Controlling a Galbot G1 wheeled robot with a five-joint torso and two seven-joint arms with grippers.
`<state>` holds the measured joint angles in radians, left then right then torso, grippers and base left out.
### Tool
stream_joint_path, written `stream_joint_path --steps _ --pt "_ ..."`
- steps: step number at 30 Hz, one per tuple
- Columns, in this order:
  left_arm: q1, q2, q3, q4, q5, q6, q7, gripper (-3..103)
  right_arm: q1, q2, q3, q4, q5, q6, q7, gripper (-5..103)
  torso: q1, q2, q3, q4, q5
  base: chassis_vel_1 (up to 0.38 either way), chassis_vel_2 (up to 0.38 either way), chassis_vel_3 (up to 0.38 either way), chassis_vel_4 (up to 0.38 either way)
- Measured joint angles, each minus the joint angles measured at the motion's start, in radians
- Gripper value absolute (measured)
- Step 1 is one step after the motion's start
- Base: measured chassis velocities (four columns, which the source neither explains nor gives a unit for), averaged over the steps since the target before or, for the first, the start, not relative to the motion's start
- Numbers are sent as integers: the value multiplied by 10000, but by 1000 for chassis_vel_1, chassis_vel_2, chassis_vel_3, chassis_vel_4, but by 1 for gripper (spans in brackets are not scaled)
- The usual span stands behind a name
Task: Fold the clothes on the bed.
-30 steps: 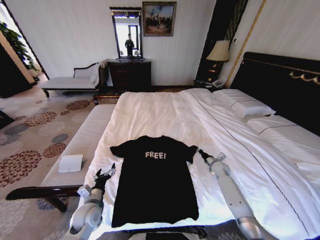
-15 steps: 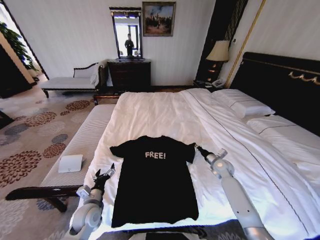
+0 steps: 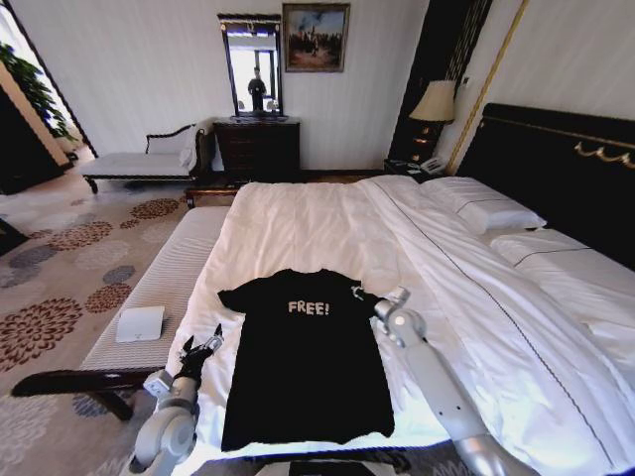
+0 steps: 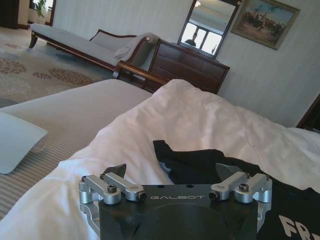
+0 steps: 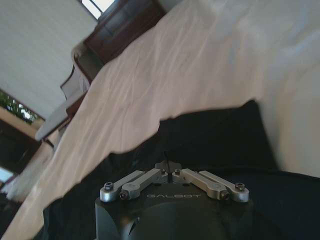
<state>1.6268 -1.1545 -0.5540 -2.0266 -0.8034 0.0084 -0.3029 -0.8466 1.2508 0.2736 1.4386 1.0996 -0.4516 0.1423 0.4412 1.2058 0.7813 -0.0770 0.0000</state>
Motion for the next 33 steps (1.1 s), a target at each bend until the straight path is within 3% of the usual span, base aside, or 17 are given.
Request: stream_joint_path --steps 10,18,23,26,30,32,33 --pt "225 5 -291 -146 -44 -9 19 100 611 509 -417 -821 -439 168 55 0 0 0 0 0 -1 0 0 0 0" --pt "298 15 -413 -229 -110 -12 28 100 630 523 -805 -1215 -722 223 -180 2 1 0 0 0 -1 0 0 0 0" --pt "286 7 -339 -269 -97 21 27 100 242 315 -1125 -840 -975 269 -386 23 1 0 -1 -1 0 0 0 0 0" --pt "259 2 -302 -266 -92 28 25 100 28 212 -1180 -614 -1181 369 -472 28 1 0 -1 -1 1 0 0 0 0" --pt "170 -1 -148 -211 -87 64 11 100 -467 6 -849 11 -1242 447 -481 50 1 1 -1 0 -1 0 0 0 0" --pt "135 2 -115 -200 -97 82 5 100 -607 -56 -720 177 -1227 465 -472 50 1 2 -1 -1 0 0 0 0 0" --pt "78 9 -79 -172 -140 120 -3 100 -750 -125 -595 334 -1222 485 -463 56 0 2 -1 -1 1 0 0 0 0"
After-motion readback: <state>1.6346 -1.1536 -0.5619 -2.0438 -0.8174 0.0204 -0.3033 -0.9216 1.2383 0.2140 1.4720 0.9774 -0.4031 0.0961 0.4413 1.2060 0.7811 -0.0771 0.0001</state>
